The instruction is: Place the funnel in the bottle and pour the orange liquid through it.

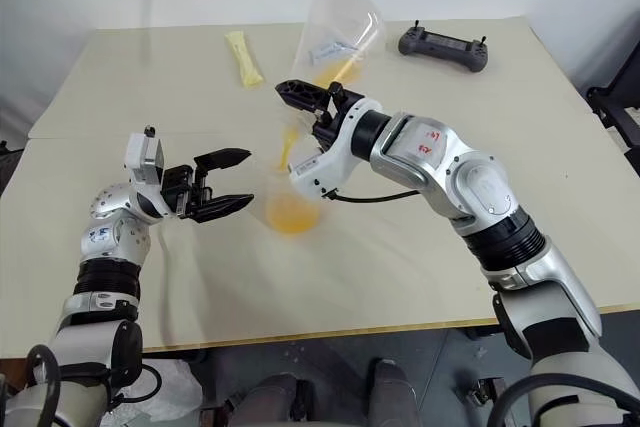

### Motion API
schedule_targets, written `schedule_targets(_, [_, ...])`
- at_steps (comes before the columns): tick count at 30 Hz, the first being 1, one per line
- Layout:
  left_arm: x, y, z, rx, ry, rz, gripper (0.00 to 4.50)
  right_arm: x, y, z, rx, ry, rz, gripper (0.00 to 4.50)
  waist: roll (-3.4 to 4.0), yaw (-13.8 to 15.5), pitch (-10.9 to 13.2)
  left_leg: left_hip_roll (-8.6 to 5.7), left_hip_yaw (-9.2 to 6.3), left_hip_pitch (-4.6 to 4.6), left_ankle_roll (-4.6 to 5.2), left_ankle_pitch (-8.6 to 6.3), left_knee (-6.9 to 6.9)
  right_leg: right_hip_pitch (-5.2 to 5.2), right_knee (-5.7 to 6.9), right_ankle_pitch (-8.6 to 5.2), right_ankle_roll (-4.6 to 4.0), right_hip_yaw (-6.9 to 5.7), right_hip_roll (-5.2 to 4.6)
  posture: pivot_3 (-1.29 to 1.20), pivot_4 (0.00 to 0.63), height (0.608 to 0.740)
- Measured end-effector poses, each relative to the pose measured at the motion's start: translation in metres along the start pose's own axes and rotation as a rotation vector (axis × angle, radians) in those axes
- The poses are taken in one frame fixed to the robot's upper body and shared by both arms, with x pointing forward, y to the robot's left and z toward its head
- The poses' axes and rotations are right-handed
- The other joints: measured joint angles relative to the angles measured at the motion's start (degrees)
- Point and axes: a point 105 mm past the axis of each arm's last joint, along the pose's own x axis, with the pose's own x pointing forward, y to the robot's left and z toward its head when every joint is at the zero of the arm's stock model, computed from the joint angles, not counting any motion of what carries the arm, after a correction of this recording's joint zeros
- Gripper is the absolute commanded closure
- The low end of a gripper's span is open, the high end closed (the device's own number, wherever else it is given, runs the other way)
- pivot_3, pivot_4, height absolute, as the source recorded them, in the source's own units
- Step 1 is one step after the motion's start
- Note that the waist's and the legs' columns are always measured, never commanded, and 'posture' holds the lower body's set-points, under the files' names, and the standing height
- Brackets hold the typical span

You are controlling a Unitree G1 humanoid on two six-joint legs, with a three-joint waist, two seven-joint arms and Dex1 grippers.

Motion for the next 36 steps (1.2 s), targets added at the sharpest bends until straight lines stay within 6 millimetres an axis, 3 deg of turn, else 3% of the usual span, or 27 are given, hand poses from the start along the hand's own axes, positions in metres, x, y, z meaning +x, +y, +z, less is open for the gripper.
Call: schedule_targets(36, [0.0,0.0001,0.0,-0.003,-0.001,0.001,0.0,0.0028,-0.0039,-0.0028,-0.058,-0.034,-0.034,2.07,0.0,0.0,0.0,0.01,0.0,0.0,0.0,0.0,0.0,0.0,0.01,0.0,0.0,0.01,0.0,0.0,0.15,0.74])
